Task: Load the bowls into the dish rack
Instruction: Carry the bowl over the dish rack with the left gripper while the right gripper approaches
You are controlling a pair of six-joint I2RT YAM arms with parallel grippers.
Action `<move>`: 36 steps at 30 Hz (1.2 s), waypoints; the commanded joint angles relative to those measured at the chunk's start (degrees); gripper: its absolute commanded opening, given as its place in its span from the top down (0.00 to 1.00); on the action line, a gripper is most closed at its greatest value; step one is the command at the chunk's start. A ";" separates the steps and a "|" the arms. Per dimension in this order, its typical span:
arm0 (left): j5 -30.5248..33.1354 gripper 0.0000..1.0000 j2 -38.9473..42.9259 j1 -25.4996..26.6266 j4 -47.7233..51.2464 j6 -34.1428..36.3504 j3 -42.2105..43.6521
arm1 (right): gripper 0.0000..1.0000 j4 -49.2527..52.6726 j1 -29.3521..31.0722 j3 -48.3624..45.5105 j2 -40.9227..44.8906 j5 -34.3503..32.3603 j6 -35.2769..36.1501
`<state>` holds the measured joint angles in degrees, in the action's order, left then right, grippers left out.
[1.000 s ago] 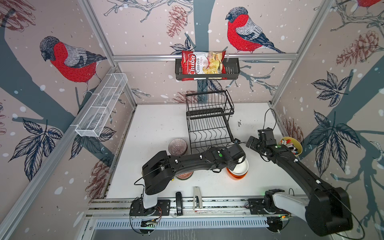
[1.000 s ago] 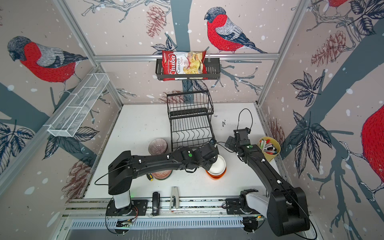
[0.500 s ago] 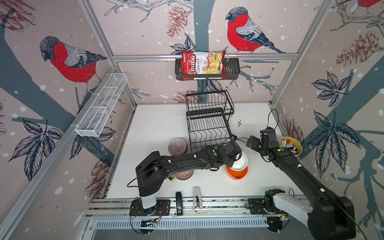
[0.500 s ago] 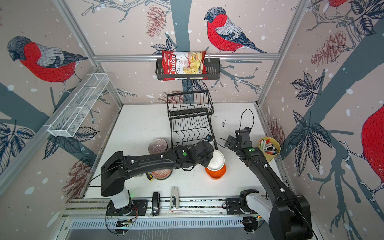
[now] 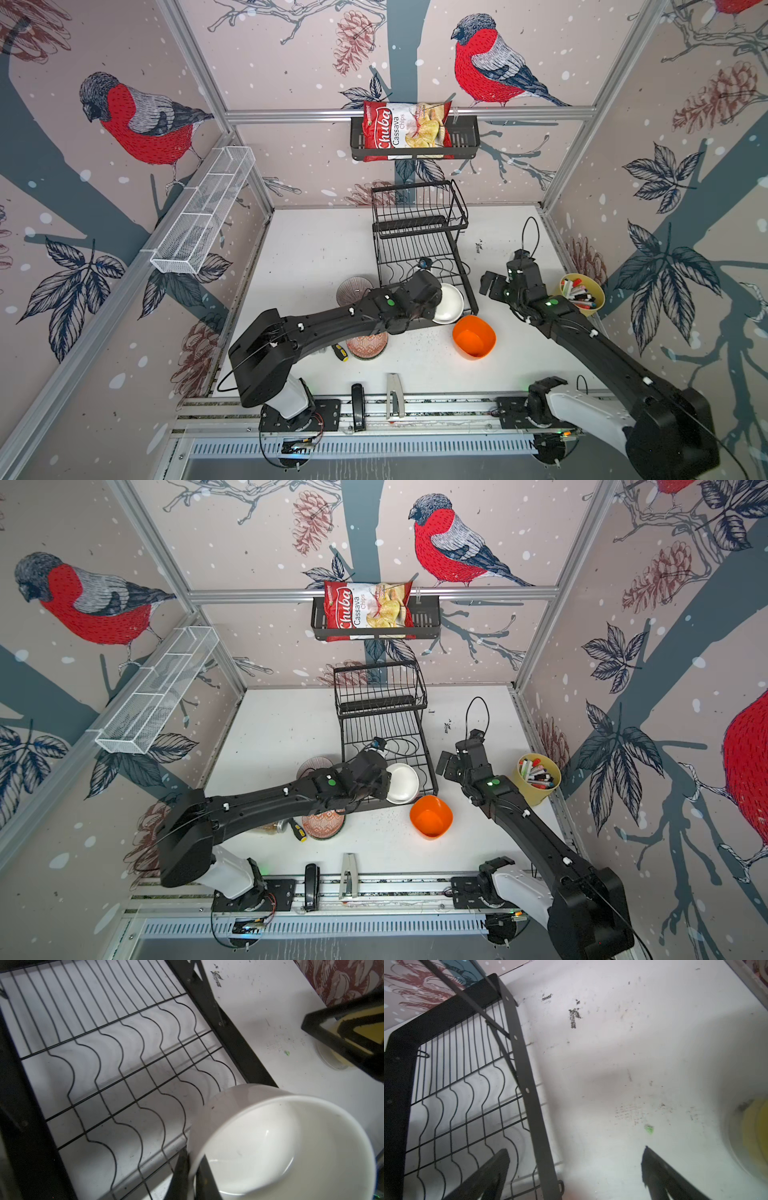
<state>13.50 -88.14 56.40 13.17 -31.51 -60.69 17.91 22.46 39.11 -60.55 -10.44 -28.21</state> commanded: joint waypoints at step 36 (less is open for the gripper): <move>-28.36 1.00 11.85 -18.87 -27.09 -6.40 17.62 | 0.10 -23.26 17.74 -1.15 1.21 26.46 -0.99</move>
<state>-12.19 -76.86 37.67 -7.75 -37.50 -43.24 -2.17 39.68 37.26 -58.50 14.17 -28.60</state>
